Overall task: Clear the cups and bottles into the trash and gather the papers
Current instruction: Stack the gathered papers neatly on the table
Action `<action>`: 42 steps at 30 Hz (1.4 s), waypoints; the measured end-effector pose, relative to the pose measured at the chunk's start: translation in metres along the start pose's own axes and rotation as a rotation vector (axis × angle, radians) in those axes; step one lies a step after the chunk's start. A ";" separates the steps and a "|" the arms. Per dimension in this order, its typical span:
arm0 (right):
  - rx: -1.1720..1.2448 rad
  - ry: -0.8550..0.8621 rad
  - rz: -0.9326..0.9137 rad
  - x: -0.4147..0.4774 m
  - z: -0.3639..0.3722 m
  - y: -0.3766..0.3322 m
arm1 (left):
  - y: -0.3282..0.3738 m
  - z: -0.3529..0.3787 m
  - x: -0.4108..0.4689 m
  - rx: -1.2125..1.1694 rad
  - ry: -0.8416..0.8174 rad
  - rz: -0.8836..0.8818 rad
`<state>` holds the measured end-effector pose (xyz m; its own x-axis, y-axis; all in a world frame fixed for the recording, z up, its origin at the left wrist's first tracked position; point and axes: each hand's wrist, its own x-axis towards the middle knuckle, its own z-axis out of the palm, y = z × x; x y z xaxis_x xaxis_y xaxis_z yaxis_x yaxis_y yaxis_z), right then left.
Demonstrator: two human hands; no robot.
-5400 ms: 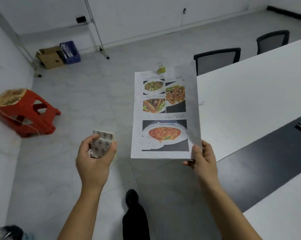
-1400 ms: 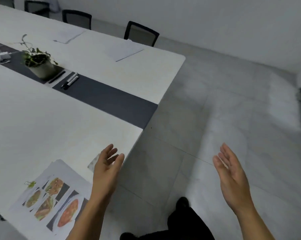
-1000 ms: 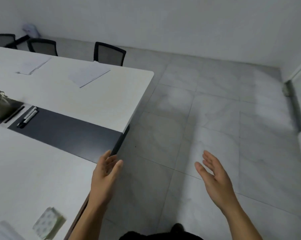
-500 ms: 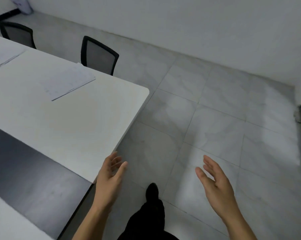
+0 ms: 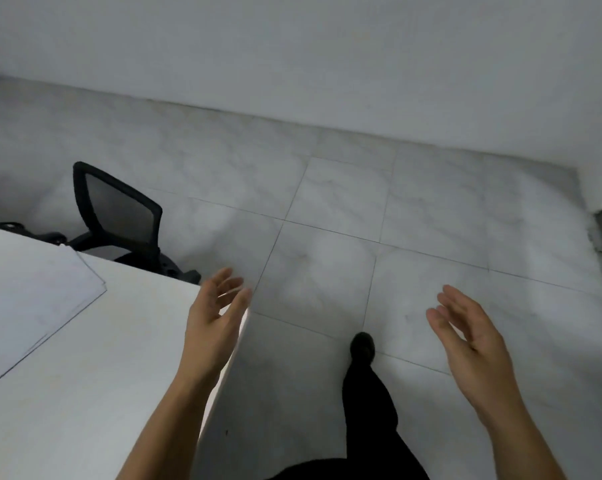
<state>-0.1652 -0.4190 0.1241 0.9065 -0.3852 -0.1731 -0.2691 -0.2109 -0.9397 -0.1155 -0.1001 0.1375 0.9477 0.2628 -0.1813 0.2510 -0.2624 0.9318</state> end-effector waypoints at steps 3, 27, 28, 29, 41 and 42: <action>-0.016 -0.063 0.016 0.094 0.021 -0.004 | 0.008 0.036 0.065 -0.046 0.047 -0.064; -0.215 -0.783 -0.280 0.611 0.445 -0.290 | 0.095 -0.028 0.543 -0.308 0.807 -0.183; -0.211 -0.797 -0.282 0.622 0.465 -0.300 | 0.099 -0.040 0.561 -0.301 0.817 -0.182; -0.206 -0.808 -0.281 0.631 0.485 -0.309 | 0.104 -0.050 0.578 -0.293 0.827 -0.181; -0.296 -1.186 -0.297 0.731 0.809 -0.362 | 0.078 -0.143 0.760 -0.341 1.213 -0.401; -0.298 -1.238 -0.321 0.733 0.841 -0.377 | 0.082 -0.156 0.770 -0.347 1.262 -0.403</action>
<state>0.8741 0.1336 0.1040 0.5963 0.7596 -0.2596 0.0960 -0.3886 -0.9164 0.6043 0.2254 0.1234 -0.0473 0.9737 -0.2230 0.2252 0.2279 0.9473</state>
